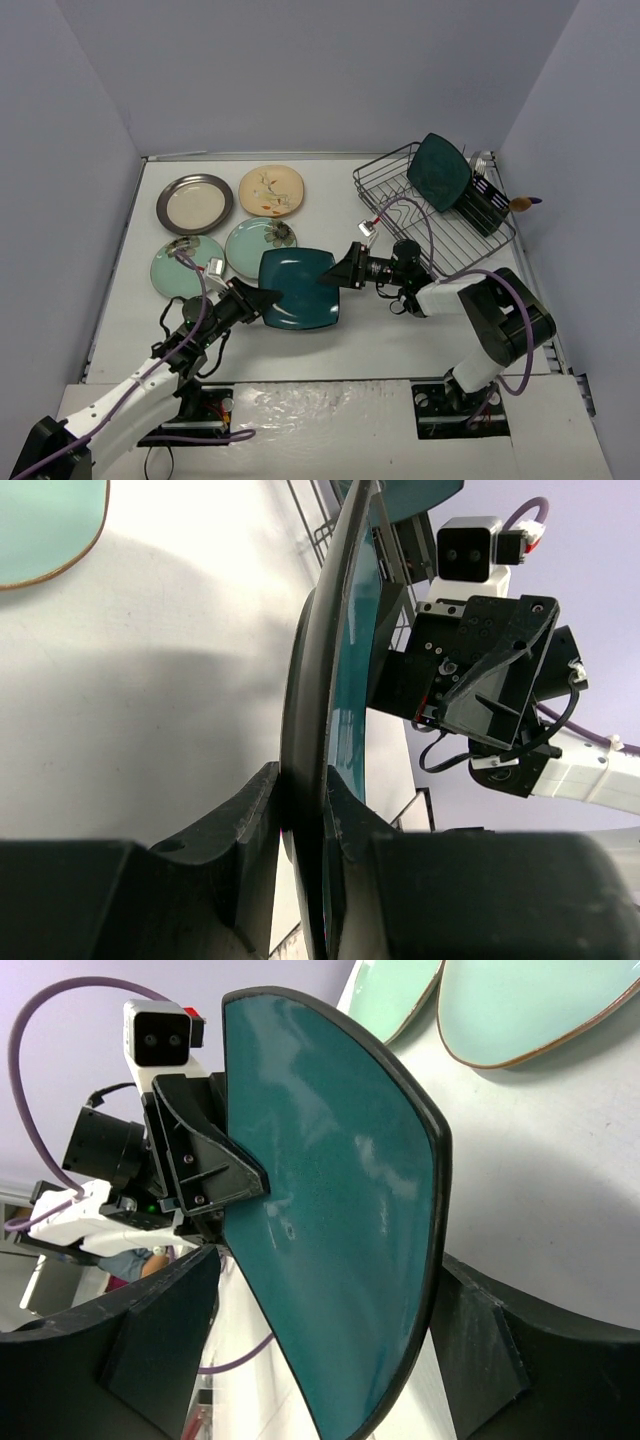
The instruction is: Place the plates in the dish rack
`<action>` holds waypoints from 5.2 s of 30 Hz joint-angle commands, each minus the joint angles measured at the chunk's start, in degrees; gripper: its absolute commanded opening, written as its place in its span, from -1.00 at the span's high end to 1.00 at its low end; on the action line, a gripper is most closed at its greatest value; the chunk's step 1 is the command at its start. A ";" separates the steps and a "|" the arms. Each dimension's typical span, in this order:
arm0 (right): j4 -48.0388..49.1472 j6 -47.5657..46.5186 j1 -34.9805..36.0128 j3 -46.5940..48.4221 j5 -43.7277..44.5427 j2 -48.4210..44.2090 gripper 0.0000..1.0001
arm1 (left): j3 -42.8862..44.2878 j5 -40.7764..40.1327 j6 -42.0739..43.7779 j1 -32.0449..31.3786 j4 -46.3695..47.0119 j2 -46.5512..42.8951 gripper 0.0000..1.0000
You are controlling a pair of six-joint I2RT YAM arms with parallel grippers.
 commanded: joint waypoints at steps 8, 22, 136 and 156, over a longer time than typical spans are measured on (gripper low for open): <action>26.76 1.06 0.73 3.11 -2.25 3.63 -0.57 | 7.48 0.34 -1.77 -0.18 12.67 -0.81 1.00; 27.76 3.01 1.45 4.30 -2.57 0.63 0.01 | 8.62 0.40 -1.68 -0.18 16.09 2.26 1.00; -86.94 -93.09 -23.15 83.59 52.82 12.38 1.00 | 45.03 -35.66 51.41 6.15 -63.90 3.21 -0.94; -87.58 -93.23 -24.30 83.22 49.35 21.17 1.00 | 44.85 -33.23 51.52 8.53 -63.43 3.96 -0.94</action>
